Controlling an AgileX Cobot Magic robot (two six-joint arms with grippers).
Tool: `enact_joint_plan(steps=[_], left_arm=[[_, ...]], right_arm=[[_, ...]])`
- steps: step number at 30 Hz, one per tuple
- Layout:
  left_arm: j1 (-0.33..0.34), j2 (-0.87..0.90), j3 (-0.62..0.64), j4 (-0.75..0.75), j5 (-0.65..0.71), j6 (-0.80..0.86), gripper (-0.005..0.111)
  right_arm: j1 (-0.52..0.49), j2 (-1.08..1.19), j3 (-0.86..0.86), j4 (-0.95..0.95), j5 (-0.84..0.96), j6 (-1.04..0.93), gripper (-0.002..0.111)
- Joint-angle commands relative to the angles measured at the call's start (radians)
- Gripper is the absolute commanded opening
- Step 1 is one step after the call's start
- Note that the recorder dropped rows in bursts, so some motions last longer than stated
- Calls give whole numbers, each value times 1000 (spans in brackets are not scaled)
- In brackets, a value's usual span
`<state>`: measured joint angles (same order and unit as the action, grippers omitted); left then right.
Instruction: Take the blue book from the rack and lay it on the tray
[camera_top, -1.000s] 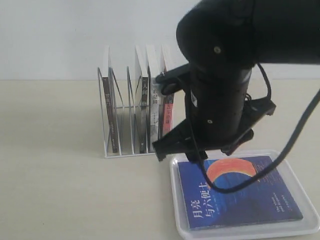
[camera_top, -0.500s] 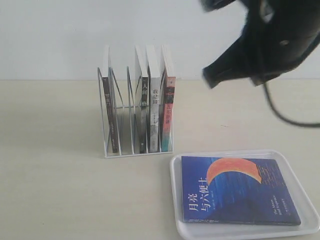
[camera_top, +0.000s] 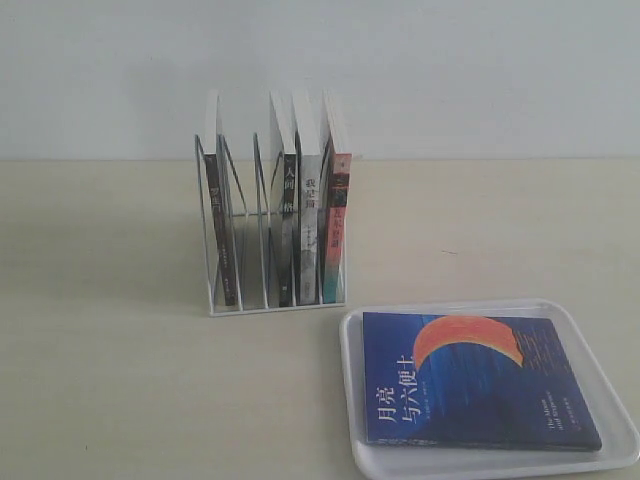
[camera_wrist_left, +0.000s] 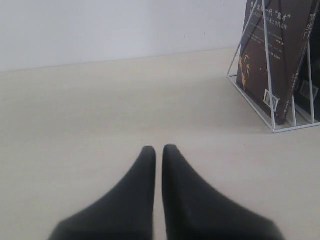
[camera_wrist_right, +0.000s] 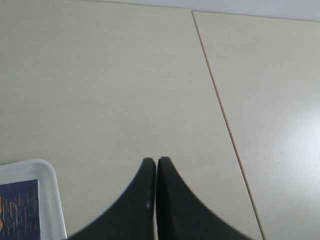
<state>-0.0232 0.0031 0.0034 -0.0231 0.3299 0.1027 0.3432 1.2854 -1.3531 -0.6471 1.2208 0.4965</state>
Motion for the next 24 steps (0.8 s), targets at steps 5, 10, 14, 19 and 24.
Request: enact_joint_plan(steps=[5, 10, 14, 19, 24], left_arm=[[2, -3, -3, -2, -16, 2, 5], [2, -3, -3, -2, -16, 2, 5], [2, -3, -3, -2, -16, 2, 5], [2, -3, -3, -2, -16, 2, 5], [2, -3, -3, -2, -16, 2, 5]], right_arm=[[-6, -7, -4, -22, 0, 1, 0], [-6, -7, -4, -24, 0, 1, 0], [-6, -20, -4, -39, 0, -1, 0], [-6, -124, -4, -39, -50, 18, 0], [-29, -312, 51, -27, -309, 169, 0]])
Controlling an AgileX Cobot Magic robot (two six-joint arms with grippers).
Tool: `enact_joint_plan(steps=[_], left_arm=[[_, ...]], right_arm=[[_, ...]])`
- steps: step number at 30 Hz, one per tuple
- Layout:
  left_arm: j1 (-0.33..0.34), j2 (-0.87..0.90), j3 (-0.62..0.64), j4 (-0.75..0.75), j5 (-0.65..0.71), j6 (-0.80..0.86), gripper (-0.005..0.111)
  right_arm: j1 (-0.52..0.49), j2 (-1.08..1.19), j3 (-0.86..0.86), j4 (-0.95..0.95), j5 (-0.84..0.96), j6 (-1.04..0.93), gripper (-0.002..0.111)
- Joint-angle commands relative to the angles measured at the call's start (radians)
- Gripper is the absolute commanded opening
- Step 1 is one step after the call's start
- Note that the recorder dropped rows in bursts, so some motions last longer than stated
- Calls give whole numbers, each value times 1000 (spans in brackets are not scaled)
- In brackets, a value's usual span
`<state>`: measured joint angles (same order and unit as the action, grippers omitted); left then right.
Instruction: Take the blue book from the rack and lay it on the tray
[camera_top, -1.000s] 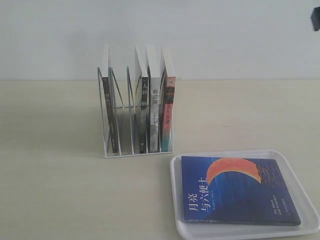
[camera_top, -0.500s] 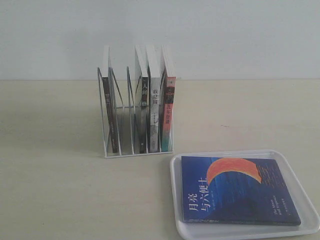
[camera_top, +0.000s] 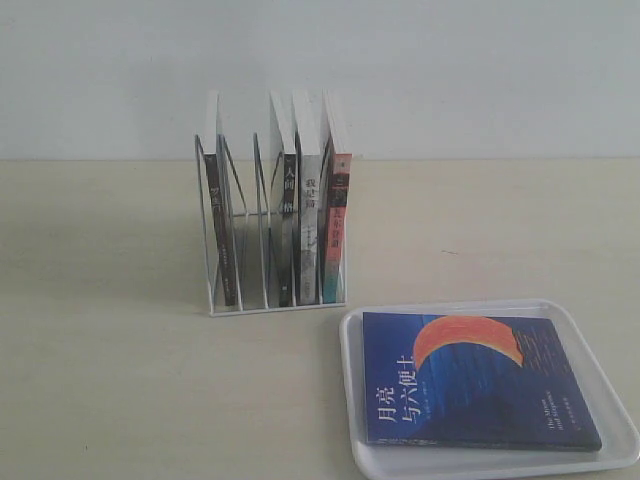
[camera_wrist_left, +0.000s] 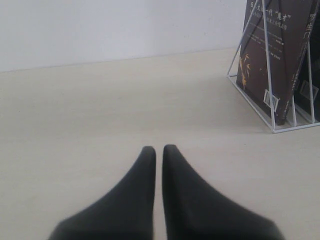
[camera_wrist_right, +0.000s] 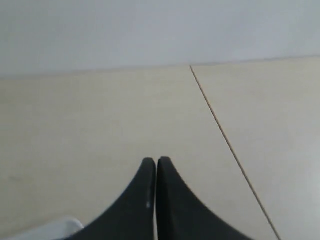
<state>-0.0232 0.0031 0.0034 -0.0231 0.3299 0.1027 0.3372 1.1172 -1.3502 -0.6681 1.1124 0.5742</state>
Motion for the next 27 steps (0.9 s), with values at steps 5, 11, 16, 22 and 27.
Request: enact_joint_plan(steps=[5, 11, 16, 22, 27], left_arm=[[2, -3, -3, -2, -16, 2, 5], [2, -3, -3, -2, -16, 2, 5], [2, -3, -3, -2, -16, 2, 5], [2, -3, -3, -2, -16, 2, 5], [2, -3, -3, -2, -16, 2, 5]], right_arm=[[-106, -397, 303, -7, -567, 94, 0], [-252, -748, 753, 13, -888, 106, 0], [-279, -973, 1028, 13, -914, 135, 0], [-279, -1107, 1145, 28, -914, 142, 0], [-279, -1117, 1176, 64, -922, 111, 0]])
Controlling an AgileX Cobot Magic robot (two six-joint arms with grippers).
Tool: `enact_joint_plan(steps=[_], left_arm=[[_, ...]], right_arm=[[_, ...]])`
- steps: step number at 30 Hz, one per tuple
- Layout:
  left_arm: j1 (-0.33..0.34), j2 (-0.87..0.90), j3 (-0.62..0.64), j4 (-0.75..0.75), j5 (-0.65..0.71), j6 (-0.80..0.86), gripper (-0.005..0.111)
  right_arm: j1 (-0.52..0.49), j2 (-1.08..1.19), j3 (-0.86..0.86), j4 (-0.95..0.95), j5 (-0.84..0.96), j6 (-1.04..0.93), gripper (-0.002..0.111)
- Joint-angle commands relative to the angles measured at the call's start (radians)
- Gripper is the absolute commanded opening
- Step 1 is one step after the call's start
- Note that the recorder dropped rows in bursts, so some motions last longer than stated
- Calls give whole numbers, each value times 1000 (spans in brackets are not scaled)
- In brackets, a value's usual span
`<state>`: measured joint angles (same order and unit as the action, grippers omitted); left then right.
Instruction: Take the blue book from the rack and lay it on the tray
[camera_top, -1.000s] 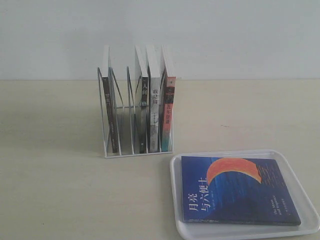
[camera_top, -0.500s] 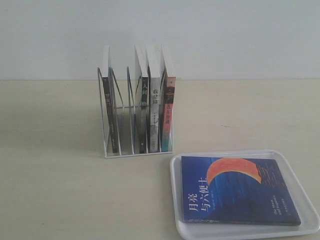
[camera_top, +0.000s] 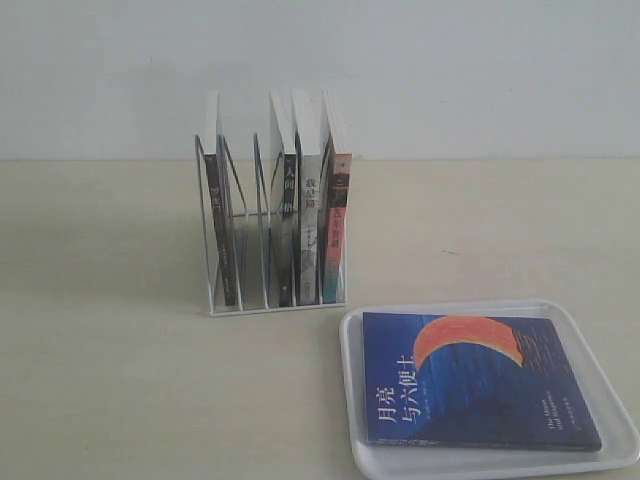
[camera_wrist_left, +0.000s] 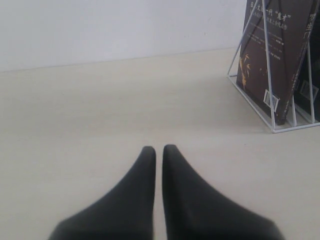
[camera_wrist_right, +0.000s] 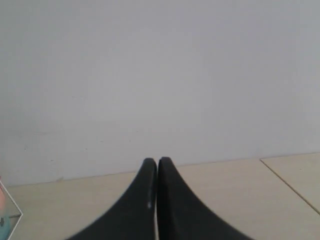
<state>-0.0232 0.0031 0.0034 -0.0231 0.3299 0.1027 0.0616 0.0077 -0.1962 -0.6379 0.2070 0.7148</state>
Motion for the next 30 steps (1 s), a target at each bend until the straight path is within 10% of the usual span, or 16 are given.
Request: enact_joint_plan(steps=[1, 7, 30], left_arm=[[2, -3, -3, -2, -16, 2, 5], [2, -3, -3, -2, -16, 2, 5], [2, -3, -3, -2, -16, 2, 5]], right_arm=[[-4, -8, 24, 91, -13, -91, 0], [-4, -8, 24, 536, 3, -667, 0], [-4, -8, 196, 644, 57, -736, 0]])
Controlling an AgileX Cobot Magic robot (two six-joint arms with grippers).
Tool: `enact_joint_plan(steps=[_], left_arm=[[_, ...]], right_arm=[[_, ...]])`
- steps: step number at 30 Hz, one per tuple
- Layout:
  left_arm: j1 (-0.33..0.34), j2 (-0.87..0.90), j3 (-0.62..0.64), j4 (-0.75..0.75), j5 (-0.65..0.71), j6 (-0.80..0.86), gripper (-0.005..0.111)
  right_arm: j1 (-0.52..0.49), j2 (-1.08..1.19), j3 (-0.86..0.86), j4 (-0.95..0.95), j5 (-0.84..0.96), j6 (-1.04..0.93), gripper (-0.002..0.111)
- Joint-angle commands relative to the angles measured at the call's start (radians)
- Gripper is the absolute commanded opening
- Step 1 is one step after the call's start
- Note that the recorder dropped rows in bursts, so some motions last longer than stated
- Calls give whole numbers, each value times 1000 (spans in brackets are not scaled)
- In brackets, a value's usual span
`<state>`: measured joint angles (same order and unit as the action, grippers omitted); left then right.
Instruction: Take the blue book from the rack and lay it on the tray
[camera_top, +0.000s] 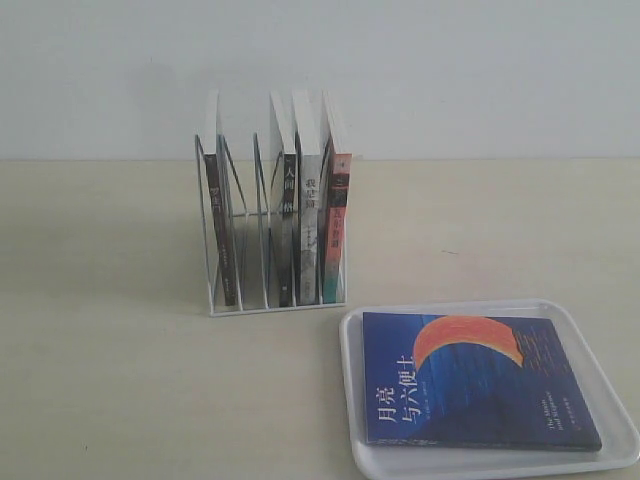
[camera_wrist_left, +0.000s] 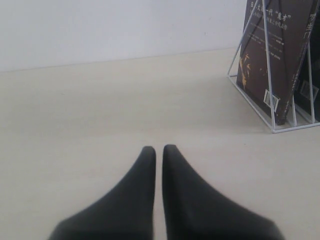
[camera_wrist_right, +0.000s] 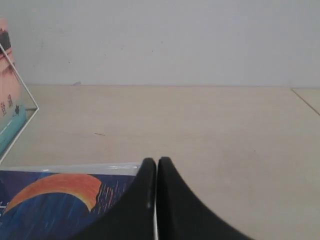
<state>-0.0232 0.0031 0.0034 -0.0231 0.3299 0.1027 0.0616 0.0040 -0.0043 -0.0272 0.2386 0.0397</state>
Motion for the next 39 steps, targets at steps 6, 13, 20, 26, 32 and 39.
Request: enact_joint_plan(steps=[6, 13, 20, 26, 32, 39], left_arm=[[2, -3, -3, -2, -16, 2, 5], [2, -3, -3, -2, -16, 2, 5], [2, -3, -3, -2, -16, 2, 5], [2, -3, -3, -2, -16, 2, 5], [2, -3, -3, -2, -16, 2, 5], [2, -3, -3, -2, -16, 2, 5]], right_arm=[[-4, -4, 4, 45, 109, -74, 0], [-4, -4, 4, 45, 109, -74, 0], [-28, -4, 4, 45, 111, -74, 0], [-32, -4, 4, 45, 111, -74, 0], [-32, -4, 4, 45, 111, -72, 0], [-32, -4, 4, 45, 111, -72, 0]])
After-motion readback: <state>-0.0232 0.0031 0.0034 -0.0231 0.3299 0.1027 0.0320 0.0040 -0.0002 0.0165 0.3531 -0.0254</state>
